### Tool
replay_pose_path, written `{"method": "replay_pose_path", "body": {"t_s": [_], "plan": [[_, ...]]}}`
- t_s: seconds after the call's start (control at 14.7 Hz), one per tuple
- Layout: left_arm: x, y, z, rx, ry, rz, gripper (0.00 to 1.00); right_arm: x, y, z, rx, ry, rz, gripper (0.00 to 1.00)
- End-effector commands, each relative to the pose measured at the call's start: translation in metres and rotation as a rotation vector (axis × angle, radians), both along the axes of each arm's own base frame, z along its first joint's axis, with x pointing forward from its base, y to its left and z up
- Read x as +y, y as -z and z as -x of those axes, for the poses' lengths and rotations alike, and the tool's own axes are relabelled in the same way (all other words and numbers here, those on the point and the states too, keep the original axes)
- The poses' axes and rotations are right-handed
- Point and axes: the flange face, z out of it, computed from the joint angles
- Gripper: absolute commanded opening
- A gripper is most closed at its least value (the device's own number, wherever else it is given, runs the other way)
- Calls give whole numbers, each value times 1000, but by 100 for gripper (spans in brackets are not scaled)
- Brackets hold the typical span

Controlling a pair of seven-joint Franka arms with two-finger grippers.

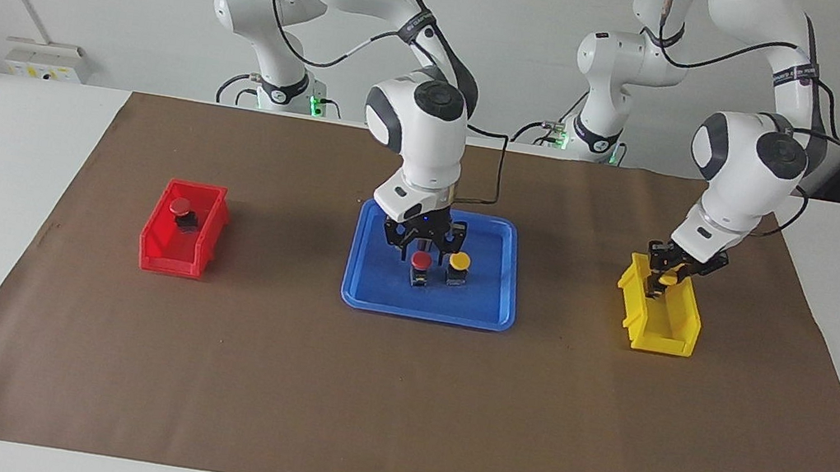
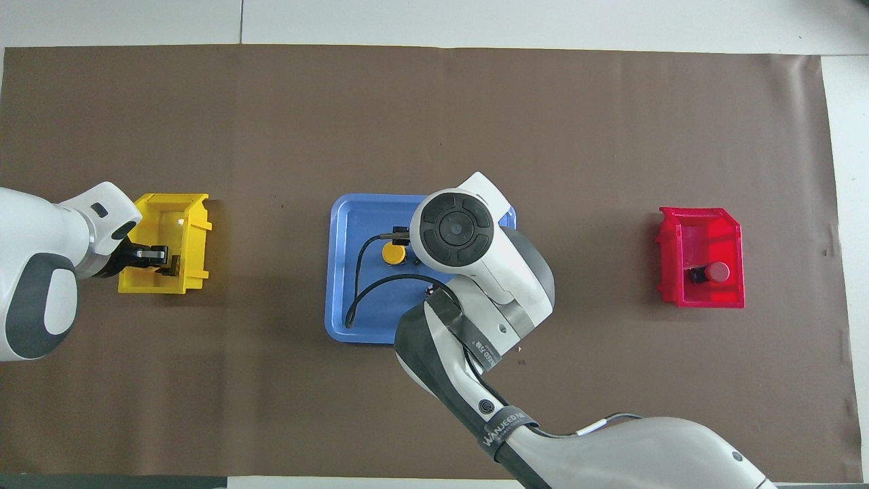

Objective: Sort red and yellow buttons by color
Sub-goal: 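Release the yellow button in the bin while the right gripper lifts the red button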

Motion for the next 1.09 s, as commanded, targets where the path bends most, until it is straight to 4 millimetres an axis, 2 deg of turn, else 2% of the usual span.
{"method": "replay_pose_path", "body": {"t_s": [0.0,0.07,0.2,0.41,0.55,0.61,0.68,0.75,0.89,0.95,1.02], "plan": [[10,5,2,-16,11,-20,2,-1,1,11,-12,-14,3,69],[10,5,2,-16,9,-20,10,2,2,13,-11,-19,4,68],[9,5,1,-18,11,-20,67,4,5,13,-12,-21,2,68],[4,0,-1,-19,7,-20,72,2,12,16,-16,-24,-2,65],[3,-17,-10,-37,7,-21,76,1,11,14,-27,-26,-9,64],[0,-36,-16,-24,7,-24,80,1,11,13,-30,-30,-10,64],[-8,-65,-23,-17,20,-28,87,0,14,14,-29,-33,-7,63],[-19,-103,-32,-14,30,-27,96,0,17,15,-29,-37,-6,59],[-33,-168,-42,-4,42,-26,100,-1,20,16,-35,-55,-5,43],[-43,-184,-51,9,55,-28,100,-1,17,15,-29,-56,2,29],[-65,-191,-54,-5,88,-26,100,-2,11,11,-25,-53,7,18]]}}
